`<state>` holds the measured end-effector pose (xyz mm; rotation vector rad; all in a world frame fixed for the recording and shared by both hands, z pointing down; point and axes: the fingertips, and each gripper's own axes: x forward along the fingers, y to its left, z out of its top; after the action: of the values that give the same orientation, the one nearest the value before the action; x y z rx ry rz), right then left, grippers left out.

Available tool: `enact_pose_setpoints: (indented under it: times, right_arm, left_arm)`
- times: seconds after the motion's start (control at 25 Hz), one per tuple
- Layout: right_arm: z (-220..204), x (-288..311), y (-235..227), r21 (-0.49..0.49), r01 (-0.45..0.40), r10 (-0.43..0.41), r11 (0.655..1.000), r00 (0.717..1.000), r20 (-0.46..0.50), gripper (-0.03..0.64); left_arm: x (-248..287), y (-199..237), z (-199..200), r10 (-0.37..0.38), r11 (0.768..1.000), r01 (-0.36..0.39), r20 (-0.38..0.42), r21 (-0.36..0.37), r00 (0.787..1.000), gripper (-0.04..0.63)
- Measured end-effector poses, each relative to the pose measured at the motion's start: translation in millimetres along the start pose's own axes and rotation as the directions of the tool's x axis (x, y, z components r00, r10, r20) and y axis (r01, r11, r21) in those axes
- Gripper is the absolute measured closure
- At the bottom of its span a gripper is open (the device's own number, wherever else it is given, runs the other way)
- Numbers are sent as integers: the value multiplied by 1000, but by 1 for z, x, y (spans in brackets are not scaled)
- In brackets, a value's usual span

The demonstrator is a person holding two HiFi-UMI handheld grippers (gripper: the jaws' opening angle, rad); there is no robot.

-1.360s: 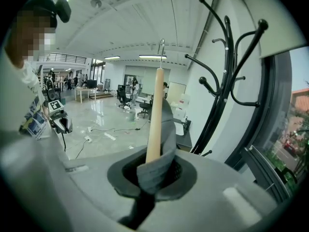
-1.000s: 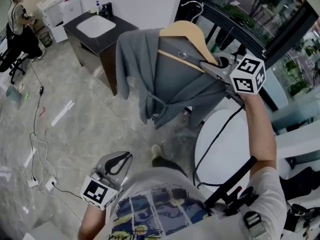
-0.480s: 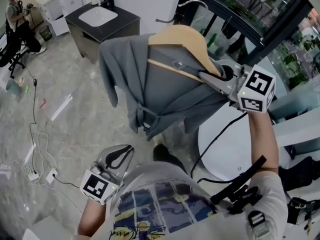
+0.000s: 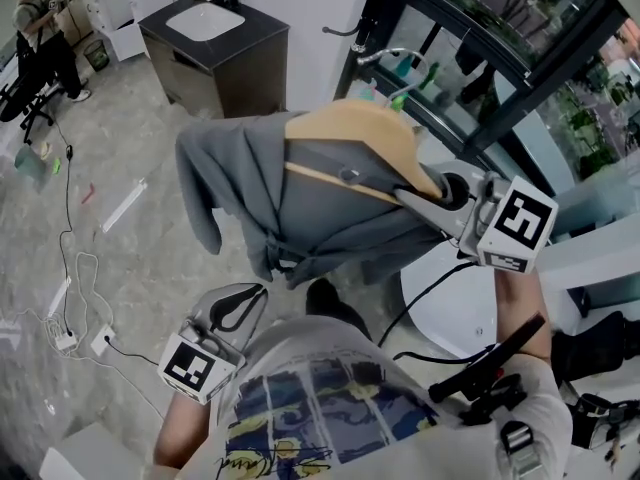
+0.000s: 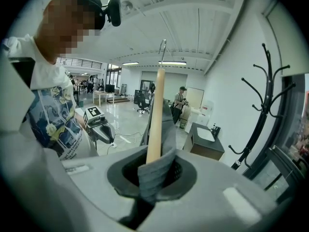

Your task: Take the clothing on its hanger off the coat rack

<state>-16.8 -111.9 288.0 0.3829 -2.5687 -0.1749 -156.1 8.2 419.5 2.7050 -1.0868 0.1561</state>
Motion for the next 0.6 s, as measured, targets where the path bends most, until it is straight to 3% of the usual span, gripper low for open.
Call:
enact_pose_setpoints:
  times: [0.6]
  right_arm:
    - [-12, 25, 52, 1, -73, 73, 997, 996, -50, 609]
  left_arm:
    - [-13, 14, -3, 14, 1000, -14, 10, -3, 1000, 568]
